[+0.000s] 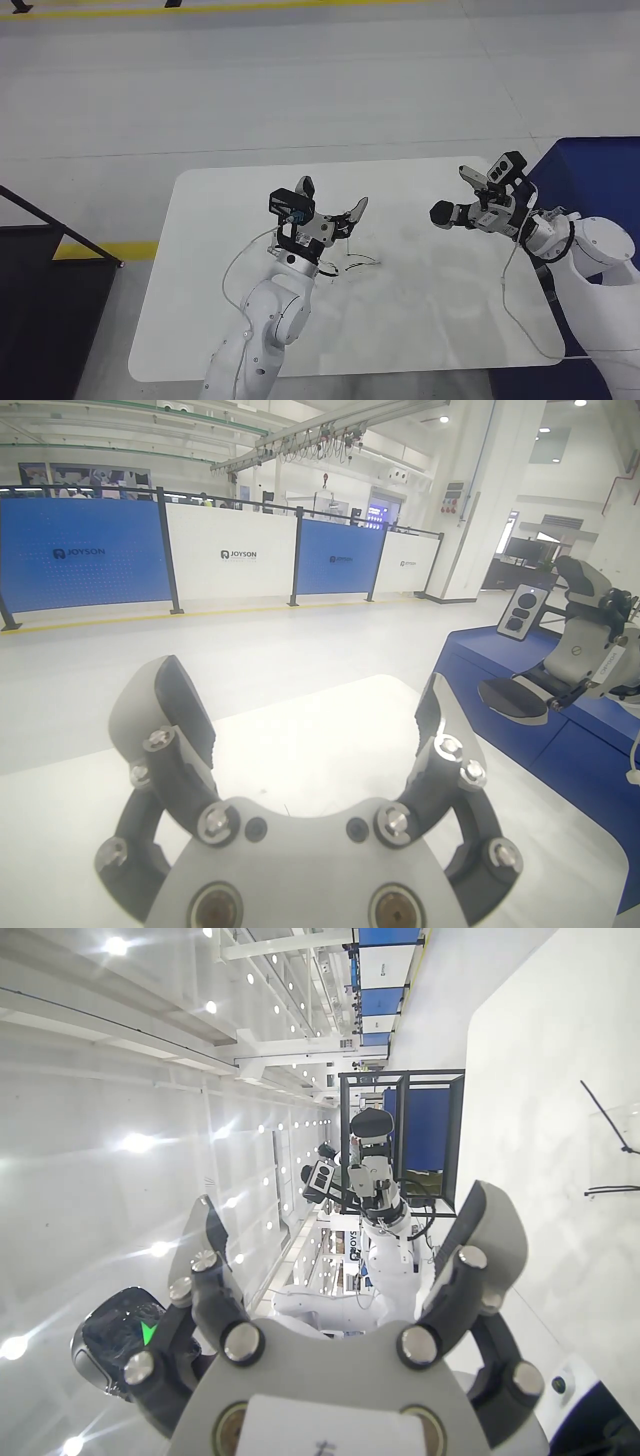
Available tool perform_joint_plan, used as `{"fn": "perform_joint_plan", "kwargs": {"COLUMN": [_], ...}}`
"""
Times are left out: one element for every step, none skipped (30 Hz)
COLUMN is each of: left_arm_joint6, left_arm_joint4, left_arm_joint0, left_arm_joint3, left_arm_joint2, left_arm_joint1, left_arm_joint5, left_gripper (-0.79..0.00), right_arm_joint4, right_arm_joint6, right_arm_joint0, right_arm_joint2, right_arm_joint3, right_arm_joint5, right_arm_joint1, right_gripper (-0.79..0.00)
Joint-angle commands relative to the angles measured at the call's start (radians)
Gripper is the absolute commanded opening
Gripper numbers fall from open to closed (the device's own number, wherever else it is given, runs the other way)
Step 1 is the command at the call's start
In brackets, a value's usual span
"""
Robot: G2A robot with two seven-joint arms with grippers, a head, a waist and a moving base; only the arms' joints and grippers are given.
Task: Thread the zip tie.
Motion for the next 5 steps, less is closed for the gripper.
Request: {"fn": "perform_joint_plan", "kwargs": {"left_arm_joint6": [0.000, 0.000, 0.000, 0.000, 0.000], "left_arm_joint4": [0.000, 0.000, 0.000, 0.000, 0.000], "left_arm_joint0": [0.000, 0.000, 0.000, 0.000, 0.000], "left_arm_joint3": [0.000, 0.000, 0.000, 0.000, 0.000], "left_arm_joint2": [0.000, 0.000, 0.000, 0.000, 0.000], "left_arm_joint1": [0.000, 0.000, 0.000, 0.000, 0.000], "left_arm_joint5": [0.000, 0.000, 0.000, 0.000, 0.000], "left_gripper": [0.000, 0.000, 0.000, 0.000, 0.000], "right_arm_joint4": [0.000, 0.000, 0.000, 0.000, 0.000], "right_arm_joint6": [0.000, 0.000, 0.000, 0.000, 0.000], "right_arm_joint0": [0.000, 0.000, 0.000, 0.000, 0.000], "right_arm_joint2": [0.000, 0.000, 0.000, 0.000, 0.000], "right_arm_joint3": [0.000, 0.000, 0.000, 0.000, 0.000], "right_arm_joint5": [0.000, 0.000, 0.000, 0.000, 0.000], "right_arm_joint1": [0.000, 0.000, 0.000, 0.000, 0.000], "right_gripper": [0.000, 0.000, 0.000, 0.000, 0.000]}}
